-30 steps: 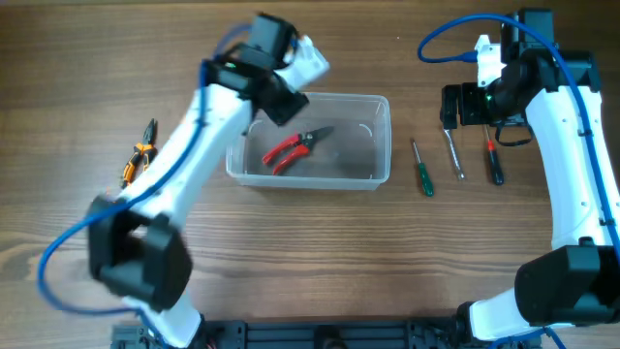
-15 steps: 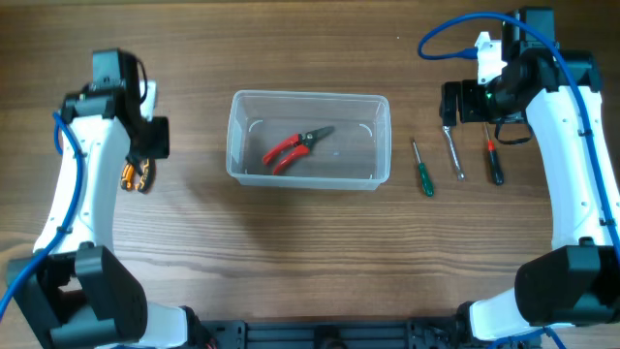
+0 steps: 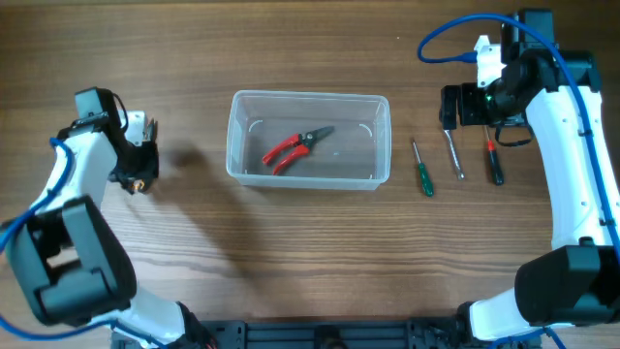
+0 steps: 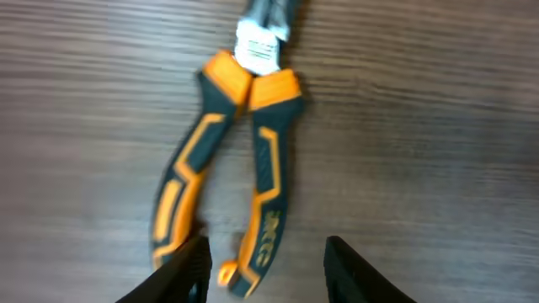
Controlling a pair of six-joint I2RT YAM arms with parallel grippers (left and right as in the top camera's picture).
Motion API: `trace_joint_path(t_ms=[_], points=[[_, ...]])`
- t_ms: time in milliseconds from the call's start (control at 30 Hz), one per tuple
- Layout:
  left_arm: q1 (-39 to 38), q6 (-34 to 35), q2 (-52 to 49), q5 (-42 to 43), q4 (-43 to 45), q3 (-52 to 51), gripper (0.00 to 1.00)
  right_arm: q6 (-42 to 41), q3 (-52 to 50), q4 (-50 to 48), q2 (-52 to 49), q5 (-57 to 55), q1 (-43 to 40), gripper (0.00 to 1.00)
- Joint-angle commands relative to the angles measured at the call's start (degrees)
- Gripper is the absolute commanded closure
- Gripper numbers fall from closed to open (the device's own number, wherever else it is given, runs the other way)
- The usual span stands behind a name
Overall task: Pack container
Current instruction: 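Move the left gripper back and grasp the orange-black pliers, then carry the pliers with the left gripper and release into container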
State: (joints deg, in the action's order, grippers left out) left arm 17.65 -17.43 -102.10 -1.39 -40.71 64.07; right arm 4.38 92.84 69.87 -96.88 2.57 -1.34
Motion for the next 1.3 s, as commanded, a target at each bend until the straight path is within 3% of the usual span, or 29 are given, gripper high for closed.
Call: trace_joint_path(t_ms=[0,367,400,433,533,733,967,1133,1267], points=[[0.1,-3.2,-3.1,2.4,1.8,-0.2,0.55,-0.1,0.1,0.7,-0.3,0.9,-0.2,0.00],[0.1,-3.3,-9.4,2.4,4.5,-0.2,0.56,-0.1,0.1,2.3,-0.3,0.9,-0.2,0.00],[0.1,-3.3,-9.4,2.4,4.5,-0.2,0.75,-0.1,0.1,2.4,-0.3,0.9,-0.2,0.00],[0.1,-3.3,-9.4,2.4,4.6,-0.2,0.85,-0.1,0.1,2.5,-0.3,0.9,-0.2,0.00],[0.1,-3.3,-9.3,2.4,5.0,-0.2,0.96,-0.1,0.1,2.7,-0.3,0.9,-0.2,0.00],[0.1,-3.1,-8.3,-0.9,4.9,2.1,0.96,-0.1,0.1,2.6,-0.3,0.9,-0.2,0.00],[-0.5,-3.2,1.2,-1.9,0.6,15.7,0.96,-0.1,0.1,2.4,-0.3,0.9,-0.2,0.00],[-8.3,-5.7,11.2,4.9,1.1,17.9,0.96,-0.1,0.1,1.5,-0.3,0.9,-0.2,0.00],[-24.2,-9.4,15.2,13.4,0.2,17.9,0.96,-0.1,0.1,0.6,-0.3,0.9,-0.2,0.00]])
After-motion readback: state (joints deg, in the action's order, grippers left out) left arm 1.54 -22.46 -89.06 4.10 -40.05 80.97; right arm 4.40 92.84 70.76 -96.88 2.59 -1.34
